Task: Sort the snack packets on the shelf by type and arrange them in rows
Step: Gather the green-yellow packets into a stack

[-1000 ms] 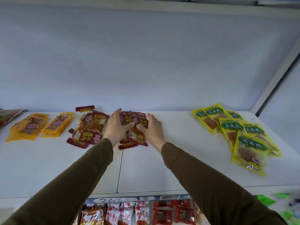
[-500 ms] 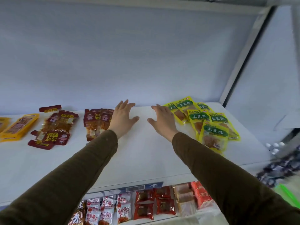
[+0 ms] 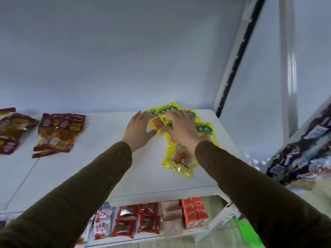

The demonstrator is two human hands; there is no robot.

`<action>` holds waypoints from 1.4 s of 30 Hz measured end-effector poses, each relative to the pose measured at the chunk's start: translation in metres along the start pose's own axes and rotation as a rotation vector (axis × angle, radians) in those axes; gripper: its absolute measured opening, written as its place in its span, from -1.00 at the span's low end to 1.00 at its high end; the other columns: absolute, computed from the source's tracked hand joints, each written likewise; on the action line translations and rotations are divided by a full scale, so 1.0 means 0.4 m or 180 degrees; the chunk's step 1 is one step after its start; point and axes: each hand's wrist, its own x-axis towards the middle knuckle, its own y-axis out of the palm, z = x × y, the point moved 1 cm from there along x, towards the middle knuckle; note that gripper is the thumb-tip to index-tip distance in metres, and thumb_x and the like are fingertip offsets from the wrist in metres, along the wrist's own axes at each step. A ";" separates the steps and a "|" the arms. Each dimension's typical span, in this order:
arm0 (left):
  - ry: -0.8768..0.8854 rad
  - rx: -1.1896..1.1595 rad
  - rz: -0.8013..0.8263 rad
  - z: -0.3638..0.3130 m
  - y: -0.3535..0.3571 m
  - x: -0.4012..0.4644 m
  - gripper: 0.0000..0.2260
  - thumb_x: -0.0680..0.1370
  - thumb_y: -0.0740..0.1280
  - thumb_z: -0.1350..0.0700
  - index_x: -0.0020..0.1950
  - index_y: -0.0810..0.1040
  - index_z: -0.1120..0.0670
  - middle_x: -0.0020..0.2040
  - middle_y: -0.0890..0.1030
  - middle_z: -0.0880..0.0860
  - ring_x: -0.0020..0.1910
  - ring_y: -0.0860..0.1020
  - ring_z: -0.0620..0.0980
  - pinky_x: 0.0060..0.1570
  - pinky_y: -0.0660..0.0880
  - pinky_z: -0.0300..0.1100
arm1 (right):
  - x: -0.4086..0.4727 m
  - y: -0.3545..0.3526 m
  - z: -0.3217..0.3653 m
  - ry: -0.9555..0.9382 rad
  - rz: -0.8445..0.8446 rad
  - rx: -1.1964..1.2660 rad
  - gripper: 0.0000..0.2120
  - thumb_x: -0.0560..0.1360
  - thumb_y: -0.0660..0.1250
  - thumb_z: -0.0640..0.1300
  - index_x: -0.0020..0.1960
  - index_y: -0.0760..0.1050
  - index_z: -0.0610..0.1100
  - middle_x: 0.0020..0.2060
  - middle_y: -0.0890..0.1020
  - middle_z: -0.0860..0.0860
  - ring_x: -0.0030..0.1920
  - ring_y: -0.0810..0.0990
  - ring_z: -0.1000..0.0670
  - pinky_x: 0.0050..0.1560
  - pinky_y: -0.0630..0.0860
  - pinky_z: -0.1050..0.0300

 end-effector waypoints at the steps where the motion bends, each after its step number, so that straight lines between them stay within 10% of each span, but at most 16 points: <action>1: 0.0025 0.0006 -0.0002 -0.016 0.008 0.003 -0.44 0.58 0.40 -0.04 0.54 0.36 0.05 0.59 0.29 0.13 0.62 0.08 0.12 0.57 0.00 -0.07 | -0.001 -0.007 -0.017 -0.0005 0.0015 0.0030 -0.43 0.61 0.28 0.19 0.54 0.32 0.00 0.53 0.37 0.02 0.54 0.23 -0.11 0.50 0.15 -0.14; 9: 0.0241 -0.0173 0.0036 -0.102 0.062 0.023 -0.43 0.57 0.41 -0.09 0.52 0.39 0.09 0.49 0.41 0.11 0.52 0.26 0.12 0.51 0.14 -0.06 | -0.048 -0.045 -0.141 0.0368 0.0077 0.0116 -0.38 0.60 0.24 0.26 0.57 0.27 0.01 0.50 0.42 -0.03 0.51 0.27 -0.16 0.46 0.22 -0.16; 17: -0.0215 -0.0556 0.0716 -0.166 0.135 -0.003 -0.01 0.39 0.50 -0.31 0.65 0.06 -0.03 0.64 0.12 0.06 0.59 0.12 0.14 0.52 0.20 0.12 | -0.113 -0.048 -0.233 0.1251 0.0853 0.0388 0.02 0.37 0.27 0.56 0.63 0.03 0.06 0.60 0.20 -0.09 0.53 0.23 -0.30 0.43 0.25 -0.33; 27: -0.0785 -0.1212 0.0115 -0.219 0.205 -0.005 0.22 0.27 0.69 0.06 0.66 -0.11 -0.06 0.64 -0.07 0.11 0.59 0.13 0.21 0.51 0.25 0.08 | -0.107 0.003 -0.256 0.1513 0.0409 0.1519 0.03 0.45 0.52 0.15 0.66 -0.05 -0.04 0.60 0.20 -0.15 0.51 0.27 -0.30 0.45 0.30 -0.18; 32: -0.0985 -0.1858 -0.0293 -0.214 0.211 0.004 0.22 0.29 0.67 0.20 0.65 -0.16 0.01 0.61 0.08 0.12 0.58 0.14 0.11 0.46 0.23 -0.12 | -0.097 0.007 -0.257 0.1985 0.0071 0.2702 -0.03 0.52 0.50 -0.08 0.67 -0.10 0.00 0.58 0.29 -0.10 0.48 0.41 -0.21 0.36 0.49 -0.19; 36: -0.0973 -0.2437 -0.0469 -0.219 0.195 0.010 0.07 0.34 0.64 0.28 0.60 -0.04 0.03 0.45 0.33 0.02 0.32 0.49 0.04 0.07 0.55 -0.30 | -0.092 0.011 -0.242 0.2351 -0.0031 0.3387 -0.09 0.54 0.48 -0.09 0.66 -0.06 -0.01 0.58 0.26 -0.14 0.45 0.42 -0.19 -0.29 0.54 0.19; 38: -0.1050 -0.2777 -0.0489 -0.224 0.188 0.009 -0.06 0.35 0.62 0.30 0.53 0.10 0.05 0.38 0.44 -0.01 0.15 0.59 -0.07 -0.10 0.57 -0.38 | -0.090 0.018 -0.233 0.2452 -0.0041 0.3738 -0.15 0.54 0.47 -0.06 0.64 0.02 -0.05 0.55 0.30 -0.14 0.45 0.43 -0.18 -0.18 0.58 0.14; 42: -0.1346 -0.3344 -0.0263 -0.220 0.183 0.011 -0.40 0.37 0.61 0.29 0.29 0.45 -0.03 0.15 0.69 0.08 0.08 0.69 0.10 0.08 0.65 0.07 | -0.088 0.028 -0.200 0.2378 0.0020 0.4122 -0.40 0.58 0.41 0.02 0.54 0.31 -0.07 0.44 0.49 -0.12 0.37 0.52 -0.20 0.25 0.49 -0.05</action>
